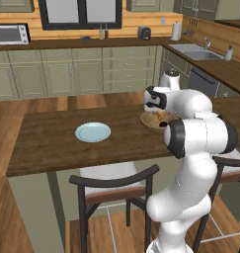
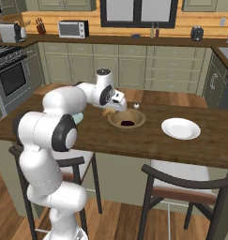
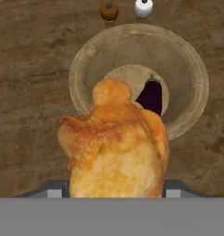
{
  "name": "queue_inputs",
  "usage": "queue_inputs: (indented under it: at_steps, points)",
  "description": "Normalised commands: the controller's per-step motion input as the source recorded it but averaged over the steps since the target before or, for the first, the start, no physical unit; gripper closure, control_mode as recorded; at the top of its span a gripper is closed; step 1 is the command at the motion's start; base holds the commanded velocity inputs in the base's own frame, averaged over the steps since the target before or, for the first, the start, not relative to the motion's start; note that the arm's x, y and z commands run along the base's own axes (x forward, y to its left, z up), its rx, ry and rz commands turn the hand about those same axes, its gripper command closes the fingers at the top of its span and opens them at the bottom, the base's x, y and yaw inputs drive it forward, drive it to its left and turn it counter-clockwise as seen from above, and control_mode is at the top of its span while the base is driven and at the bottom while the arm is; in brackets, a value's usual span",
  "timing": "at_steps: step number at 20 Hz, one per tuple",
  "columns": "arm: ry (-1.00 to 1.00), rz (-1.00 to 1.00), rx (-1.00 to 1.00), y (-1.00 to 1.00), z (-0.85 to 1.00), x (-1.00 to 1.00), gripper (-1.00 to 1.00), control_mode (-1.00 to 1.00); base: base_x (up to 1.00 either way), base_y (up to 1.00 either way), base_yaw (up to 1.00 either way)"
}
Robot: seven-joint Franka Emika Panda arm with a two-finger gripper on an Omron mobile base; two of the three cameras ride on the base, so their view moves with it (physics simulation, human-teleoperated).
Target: Pick the chicken drumstick and eggplant from their plates and place them in the bowl. Then put the bowl in the fridge.
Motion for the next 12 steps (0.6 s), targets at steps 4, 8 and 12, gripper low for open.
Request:
queue_inputs:
  at_steps: [4,8,12]
  points:
    - [0.08,0.03,0.0,-0.38,-0.15,0.79,1.0,-1.0,0.0,0.0,0.0]
    - [0.02,0.0,0.0,0.0,-0.42,0.34,1.0,-1.0,0.0,0.0,0.0]
    - [0.06,0.0,0.0,0.0,-0.64,0.0,1.0,-1.0,0.0,0.0,0.0]
